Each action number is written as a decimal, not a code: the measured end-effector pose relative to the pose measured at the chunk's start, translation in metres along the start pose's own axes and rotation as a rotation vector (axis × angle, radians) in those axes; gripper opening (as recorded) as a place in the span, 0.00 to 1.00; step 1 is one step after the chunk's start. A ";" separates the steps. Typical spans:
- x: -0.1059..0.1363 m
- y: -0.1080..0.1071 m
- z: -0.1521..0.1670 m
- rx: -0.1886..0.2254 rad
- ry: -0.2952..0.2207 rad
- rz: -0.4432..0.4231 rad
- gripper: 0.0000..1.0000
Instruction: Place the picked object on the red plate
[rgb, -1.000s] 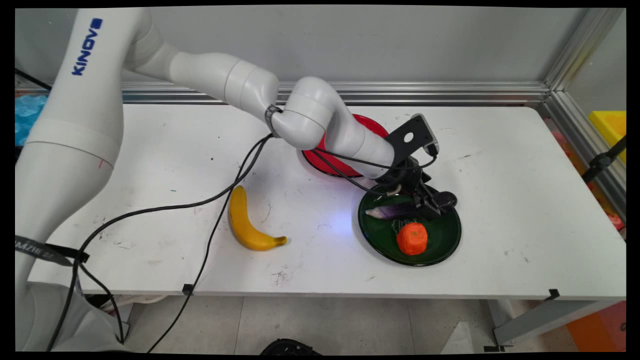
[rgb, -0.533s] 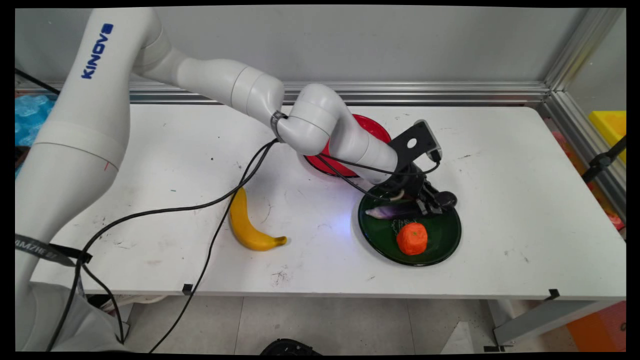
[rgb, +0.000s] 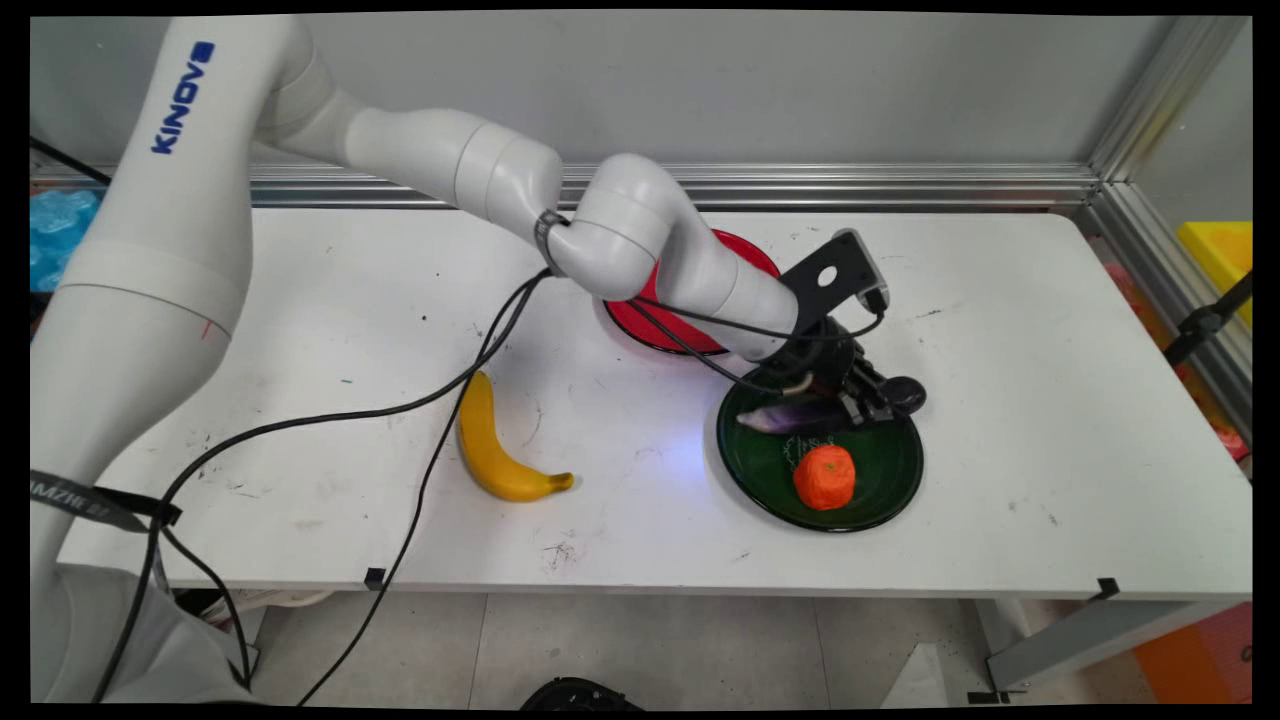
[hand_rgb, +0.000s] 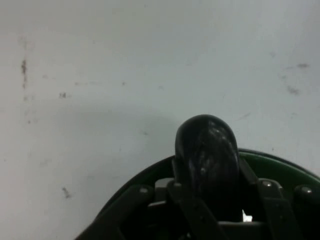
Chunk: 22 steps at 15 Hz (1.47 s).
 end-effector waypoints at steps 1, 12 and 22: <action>0.004 -0.001 -0.005 -0.003 0.009 0.007 0.00; 0.028 -0.016 -0.091 -0.050 0.066 0.100 0.00; -0.006 -0.055 -0.163 -0.076 -0.027 0.228 0.00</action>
